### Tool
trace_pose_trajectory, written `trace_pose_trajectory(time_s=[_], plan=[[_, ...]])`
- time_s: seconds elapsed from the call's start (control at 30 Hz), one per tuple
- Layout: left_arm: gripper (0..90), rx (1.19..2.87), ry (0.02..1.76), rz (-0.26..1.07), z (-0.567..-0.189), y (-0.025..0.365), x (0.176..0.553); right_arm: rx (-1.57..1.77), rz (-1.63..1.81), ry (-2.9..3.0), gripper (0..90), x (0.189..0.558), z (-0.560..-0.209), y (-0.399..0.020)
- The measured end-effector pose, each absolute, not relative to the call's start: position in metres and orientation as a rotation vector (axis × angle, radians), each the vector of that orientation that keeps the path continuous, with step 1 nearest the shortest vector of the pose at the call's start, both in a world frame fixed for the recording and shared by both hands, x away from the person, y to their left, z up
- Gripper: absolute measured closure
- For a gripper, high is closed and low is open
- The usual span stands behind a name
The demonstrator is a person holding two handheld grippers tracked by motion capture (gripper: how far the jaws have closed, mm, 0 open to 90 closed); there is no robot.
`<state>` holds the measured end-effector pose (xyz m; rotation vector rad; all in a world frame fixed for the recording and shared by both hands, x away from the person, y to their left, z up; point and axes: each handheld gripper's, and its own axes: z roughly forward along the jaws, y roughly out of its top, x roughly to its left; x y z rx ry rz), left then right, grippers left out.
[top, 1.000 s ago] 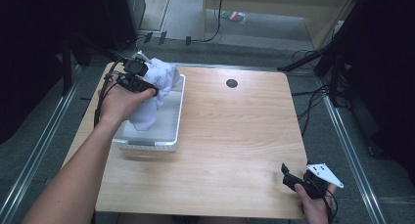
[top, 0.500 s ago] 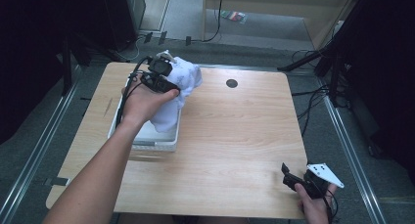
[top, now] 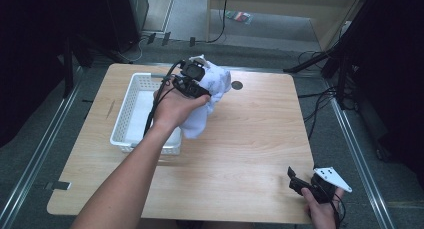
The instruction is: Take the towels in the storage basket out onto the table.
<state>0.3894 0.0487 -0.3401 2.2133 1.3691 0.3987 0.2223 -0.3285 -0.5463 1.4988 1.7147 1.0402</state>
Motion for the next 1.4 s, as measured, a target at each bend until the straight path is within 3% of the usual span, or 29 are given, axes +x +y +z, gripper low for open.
trace_pose_trajectory(time_s=[0.4, 1.0, 1.1, 1.13, 1.17, 1.27, 1.4], plan=[[49.7, 2.211, 1.321, 0.340, -0.355, 0.005, 0.390, 1.499, 1.045, 1.715, 7.9, 0.222, -0.546, -0.329], [43.1, 2.232, 1.356, 0.169, -0.444, -0.018, 0.396, 1.496, 1.048, 1.717, 7.9, 0.222, -0.546, -0.329], [35.1, 2.205, 1.358, 0.122, -0.451, -0.016, 0.397, 1.497, 1.048, 1.716, 7.9, 0.222, -0.546, -0.329], [28.6, 2.205, 1.365, 0.121, -0.452, -0.016, 0.397, 1.498, 1.048, 1.716, 7.9, 0.222, -0.546, -0.329], [12.9, 2.210, 1.380, 0.127, -0.453, -0.015, 0.397, 1.497, 1.048, 1.717, 7.9, 0.222, -0.546, -0.329], [0.0, 2.169, 1.381, 0.143, -0.448, -0.010, 0.396, 1.495, 1.046, 1.717, 7.9, 0.222, -0.546, -0.329], [0.0, 2.147, 1.367, 0.156, -0.439, -0.003, 0.394, 1.496, 1.046, 1.717, 7.9, 0.222, -0.546, -0.329]])
